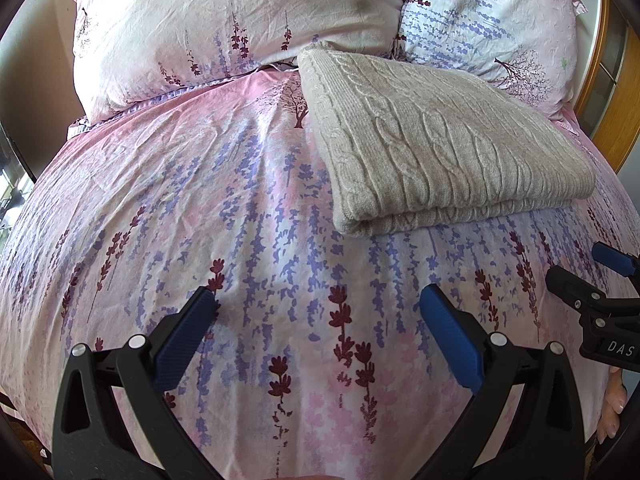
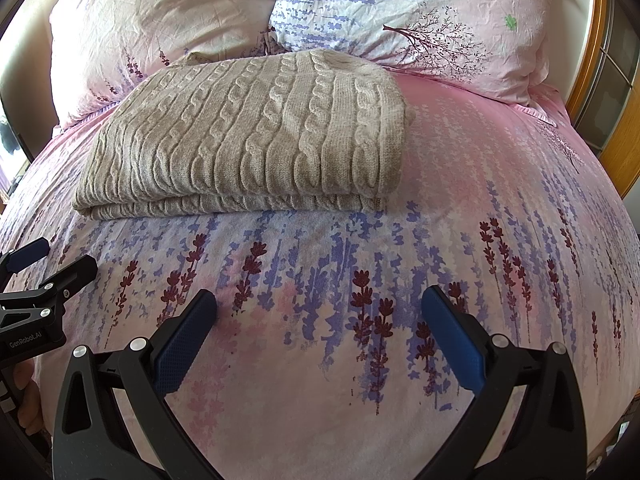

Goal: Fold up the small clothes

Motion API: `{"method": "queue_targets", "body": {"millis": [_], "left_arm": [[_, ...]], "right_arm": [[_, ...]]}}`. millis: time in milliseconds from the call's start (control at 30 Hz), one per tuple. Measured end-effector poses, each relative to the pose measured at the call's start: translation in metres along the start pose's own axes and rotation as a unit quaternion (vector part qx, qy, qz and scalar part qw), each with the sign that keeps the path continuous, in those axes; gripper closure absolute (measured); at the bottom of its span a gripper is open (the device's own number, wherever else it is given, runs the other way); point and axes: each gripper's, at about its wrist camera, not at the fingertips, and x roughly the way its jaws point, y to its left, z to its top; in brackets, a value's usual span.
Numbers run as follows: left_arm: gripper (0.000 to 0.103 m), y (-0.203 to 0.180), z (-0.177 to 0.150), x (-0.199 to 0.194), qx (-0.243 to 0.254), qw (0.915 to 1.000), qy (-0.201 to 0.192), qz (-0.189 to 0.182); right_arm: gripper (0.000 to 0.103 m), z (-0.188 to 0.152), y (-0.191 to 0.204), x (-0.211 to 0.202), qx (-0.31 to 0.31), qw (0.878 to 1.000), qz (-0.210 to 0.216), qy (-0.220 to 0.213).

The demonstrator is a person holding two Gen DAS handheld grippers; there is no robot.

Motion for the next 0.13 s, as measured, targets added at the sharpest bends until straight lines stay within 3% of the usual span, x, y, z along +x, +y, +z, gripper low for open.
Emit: {"method": "queue_targets", "body": {"millis": [133], "left_arm": [[0.002,-0.0002,-0.0001,-0.0001,0.000,1.0000,0.000,0.000]], "right_arm": [[0.001,0.0000,0.0002,0.0000,0.000,1.000,0.000,0.000]]}}
